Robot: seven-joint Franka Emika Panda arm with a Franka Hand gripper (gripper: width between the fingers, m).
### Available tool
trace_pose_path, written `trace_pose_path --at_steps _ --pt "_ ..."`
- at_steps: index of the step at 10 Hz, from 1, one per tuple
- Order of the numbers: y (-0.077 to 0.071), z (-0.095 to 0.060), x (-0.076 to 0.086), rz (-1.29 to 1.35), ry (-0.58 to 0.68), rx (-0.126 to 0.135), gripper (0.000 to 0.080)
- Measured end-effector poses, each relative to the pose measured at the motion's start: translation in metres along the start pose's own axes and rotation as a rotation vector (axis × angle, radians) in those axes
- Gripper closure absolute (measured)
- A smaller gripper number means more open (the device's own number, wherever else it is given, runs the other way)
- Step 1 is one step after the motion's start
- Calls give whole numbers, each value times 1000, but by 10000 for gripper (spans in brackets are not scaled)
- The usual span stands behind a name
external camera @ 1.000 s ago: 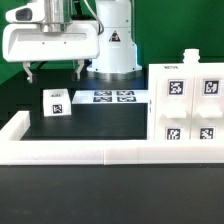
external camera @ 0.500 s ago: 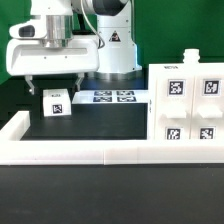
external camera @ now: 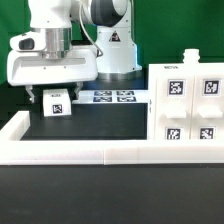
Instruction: Assemble cabinet
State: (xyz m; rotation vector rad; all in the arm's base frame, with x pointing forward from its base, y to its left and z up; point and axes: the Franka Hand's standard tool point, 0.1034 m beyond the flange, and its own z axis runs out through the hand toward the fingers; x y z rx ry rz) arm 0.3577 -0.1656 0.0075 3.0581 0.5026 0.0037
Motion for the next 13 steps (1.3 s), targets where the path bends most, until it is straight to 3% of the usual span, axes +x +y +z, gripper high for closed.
trace_pose_path --at_steps 1,2,7,8,9,11,13 --pt "-2 -1 3 1 2 -1 93" --pt "-1 -3 4 -1 5 -2 241" --pt "0 -5 6 -12 8 -3 238" --pt "4 -22 15 -41 26 -1 238" --pt "3 -42 26 -46 60 -17 238" --pt "-14 -68 46 -28 88 -8 236" --pt "-40 -97 77 21 117 5 236"
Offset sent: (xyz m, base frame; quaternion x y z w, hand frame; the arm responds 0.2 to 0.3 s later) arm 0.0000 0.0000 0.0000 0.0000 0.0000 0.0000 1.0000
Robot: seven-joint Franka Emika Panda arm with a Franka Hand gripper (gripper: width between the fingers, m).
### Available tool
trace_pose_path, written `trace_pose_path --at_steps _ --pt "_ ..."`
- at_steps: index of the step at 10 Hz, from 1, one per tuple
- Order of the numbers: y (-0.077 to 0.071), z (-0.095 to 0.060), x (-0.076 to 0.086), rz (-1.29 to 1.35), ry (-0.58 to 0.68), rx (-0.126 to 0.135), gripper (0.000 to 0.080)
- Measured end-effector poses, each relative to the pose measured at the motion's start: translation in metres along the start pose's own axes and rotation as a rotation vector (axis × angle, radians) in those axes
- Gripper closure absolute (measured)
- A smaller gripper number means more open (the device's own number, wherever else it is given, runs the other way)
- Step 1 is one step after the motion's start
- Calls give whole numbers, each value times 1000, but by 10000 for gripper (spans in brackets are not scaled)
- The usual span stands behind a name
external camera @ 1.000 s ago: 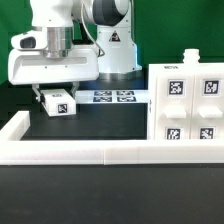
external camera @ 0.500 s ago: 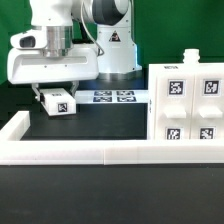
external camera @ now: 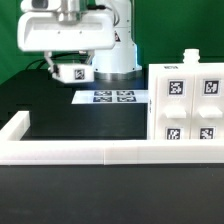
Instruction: Assemble cabinet
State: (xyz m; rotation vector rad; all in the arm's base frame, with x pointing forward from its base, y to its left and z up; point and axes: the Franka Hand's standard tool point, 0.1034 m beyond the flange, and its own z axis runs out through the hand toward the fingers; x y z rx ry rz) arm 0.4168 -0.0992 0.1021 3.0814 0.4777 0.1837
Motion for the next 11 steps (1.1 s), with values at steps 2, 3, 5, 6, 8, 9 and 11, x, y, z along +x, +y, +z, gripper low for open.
trace_pose_path --at_steps 2,3,5,6,8,9,11 --pt "-24 -23 35 55 8 3 236" --pt "-31 -29 52 90 15 -9 236" --pt "-44 -37 91 193 -13 -17 236" --pt "-44 -35 105 229 -28 -25 236" --pt "-44 -32 109 234 -34 -23 236" --pt "-44 -31 109 234 -35 -23 236" --pt "-45 -31 109 230 -36 -22 236"
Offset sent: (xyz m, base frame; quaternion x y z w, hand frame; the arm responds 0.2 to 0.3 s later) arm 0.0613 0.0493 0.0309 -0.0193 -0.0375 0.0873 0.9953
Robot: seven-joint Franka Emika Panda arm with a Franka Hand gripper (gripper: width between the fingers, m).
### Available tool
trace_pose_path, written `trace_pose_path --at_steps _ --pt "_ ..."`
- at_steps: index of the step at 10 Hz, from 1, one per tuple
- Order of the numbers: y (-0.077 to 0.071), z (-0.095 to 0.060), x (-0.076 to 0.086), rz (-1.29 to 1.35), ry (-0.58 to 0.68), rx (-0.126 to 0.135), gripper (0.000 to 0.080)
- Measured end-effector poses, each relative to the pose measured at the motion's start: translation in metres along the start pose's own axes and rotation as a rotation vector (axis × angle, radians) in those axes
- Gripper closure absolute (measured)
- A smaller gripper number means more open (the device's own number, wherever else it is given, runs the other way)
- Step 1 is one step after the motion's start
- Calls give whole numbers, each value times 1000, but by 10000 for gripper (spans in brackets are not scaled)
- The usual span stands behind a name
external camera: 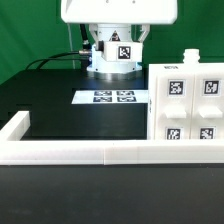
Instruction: Assemble cabinet
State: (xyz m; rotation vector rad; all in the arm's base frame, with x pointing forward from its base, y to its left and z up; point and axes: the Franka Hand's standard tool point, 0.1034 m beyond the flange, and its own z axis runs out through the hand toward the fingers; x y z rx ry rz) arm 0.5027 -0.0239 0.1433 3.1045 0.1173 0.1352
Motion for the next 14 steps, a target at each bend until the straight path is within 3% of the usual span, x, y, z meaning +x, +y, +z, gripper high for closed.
trace_pose_path --at_steps 1,6,8,12,14 --pt "-1 -2 3 -3 2 0 236" --pt "-54 -29 62 6 22 8 236" --pt "-73 -33 73 3 5 8 236" --pt "-77 -32 72 -7 2 10 236" --pt "-93 -30 87 -31 2 14 236"
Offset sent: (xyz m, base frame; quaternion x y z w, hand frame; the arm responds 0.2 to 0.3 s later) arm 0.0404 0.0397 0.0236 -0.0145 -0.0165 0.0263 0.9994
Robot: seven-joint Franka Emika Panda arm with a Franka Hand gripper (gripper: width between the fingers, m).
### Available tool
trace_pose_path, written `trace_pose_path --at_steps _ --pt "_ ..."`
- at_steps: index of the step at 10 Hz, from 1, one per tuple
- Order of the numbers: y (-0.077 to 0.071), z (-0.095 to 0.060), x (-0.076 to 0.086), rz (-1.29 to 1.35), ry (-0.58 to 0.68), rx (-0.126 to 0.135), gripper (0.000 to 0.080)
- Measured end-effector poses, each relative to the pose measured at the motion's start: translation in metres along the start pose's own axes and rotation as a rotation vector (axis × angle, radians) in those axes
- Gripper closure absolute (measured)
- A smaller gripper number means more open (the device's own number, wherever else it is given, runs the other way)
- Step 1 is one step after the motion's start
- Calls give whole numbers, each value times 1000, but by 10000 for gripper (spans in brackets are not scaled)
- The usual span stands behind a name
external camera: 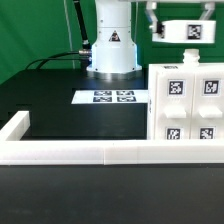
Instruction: Assemble cabinet
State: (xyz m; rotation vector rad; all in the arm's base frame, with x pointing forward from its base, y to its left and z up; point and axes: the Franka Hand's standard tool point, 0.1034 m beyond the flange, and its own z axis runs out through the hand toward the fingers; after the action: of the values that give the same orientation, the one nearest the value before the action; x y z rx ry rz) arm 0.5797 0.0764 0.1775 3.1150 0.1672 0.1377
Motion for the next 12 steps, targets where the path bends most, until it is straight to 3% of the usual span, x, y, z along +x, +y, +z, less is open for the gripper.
trace_pose_path --at_steps 3,9,12 --pt "1 11 21 -27 -4 -3 236" --pt "-1 26 17 -52 -23 -4 236" --pt "-3 26 19 -49 32 -2 236"
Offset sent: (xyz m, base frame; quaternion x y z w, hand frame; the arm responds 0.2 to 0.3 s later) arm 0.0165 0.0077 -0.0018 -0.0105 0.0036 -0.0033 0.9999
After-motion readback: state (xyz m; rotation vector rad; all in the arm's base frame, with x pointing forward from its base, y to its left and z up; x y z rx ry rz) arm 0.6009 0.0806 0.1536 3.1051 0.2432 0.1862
